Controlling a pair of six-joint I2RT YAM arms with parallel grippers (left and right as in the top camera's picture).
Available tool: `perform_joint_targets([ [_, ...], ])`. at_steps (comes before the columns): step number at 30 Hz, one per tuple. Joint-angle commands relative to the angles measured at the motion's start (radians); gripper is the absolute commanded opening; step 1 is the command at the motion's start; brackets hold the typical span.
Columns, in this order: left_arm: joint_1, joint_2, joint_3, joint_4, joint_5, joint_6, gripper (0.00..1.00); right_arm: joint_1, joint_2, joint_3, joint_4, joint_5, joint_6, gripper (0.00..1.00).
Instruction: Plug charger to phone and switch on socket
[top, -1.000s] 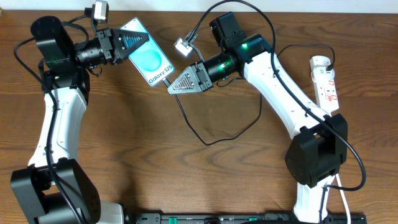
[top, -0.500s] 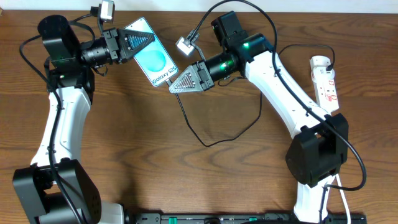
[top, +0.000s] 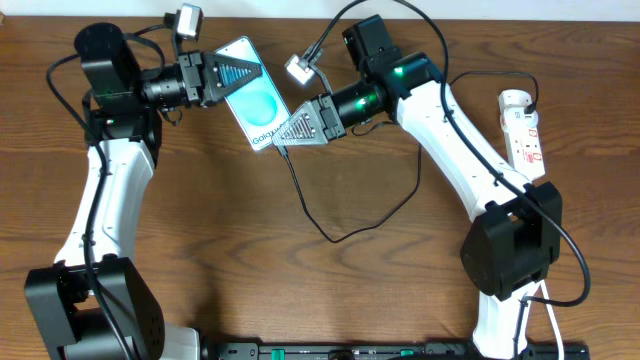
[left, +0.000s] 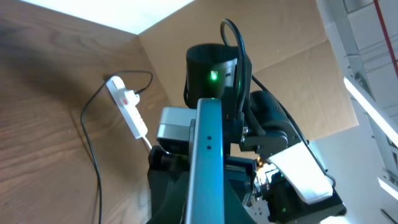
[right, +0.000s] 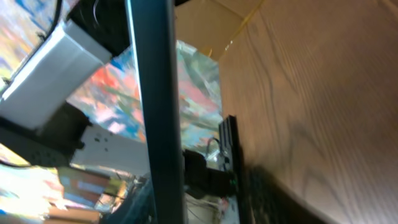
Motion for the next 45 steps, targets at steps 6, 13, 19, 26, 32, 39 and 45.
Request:
perform_joint_targets([
  [6, 0.006, -0.006, 0.013, 0.006, 0.043, 0.014, 0.07, -0.009, -0.004, 0.015, 0.002, -0.022, 0.000, 0.99],
  [13, 0.064, -0.004, 0.013, 0.005, 0.043, 0.048, 0.07, -0.030, -0.004, 0.015, 0.000, -0.022, 0.000, 0.99],
  [19, 0.134, 0.010, 0.013, -0.049, 0.030, 0.047, 0.07, -0.063, -0.004, 0.015, -0.011, -0.022, 0.000, 0.99],
  [26, 0.196, 0.015, 0.013, -0.272, -0.143, 0.097, 0.07, -0.074, -0.004, 0.015, -0.015, -0.022, 0.000, 0.99],
  [32, 0.198, 0.015, 0.013, -0.557, -0.274, 0.351, 0.07, -0.075, -0.004, 0.015, -0.019, -0.022, 0.001, 0.99],
  [39, 0.196, 0.016, 0.013, -0.911, -0.537, 0.597, 0.07, -0.074, -0.004, 0.015, -0.033, -0.021, 0.000, 0.99],
  [45, 0.194, 0.016, 0.013, -1.078, -0.727, 0.669, 0.07, -0.074, -0.004, 0.015, -0.033, -0.021, 0.000, 0.99],
])
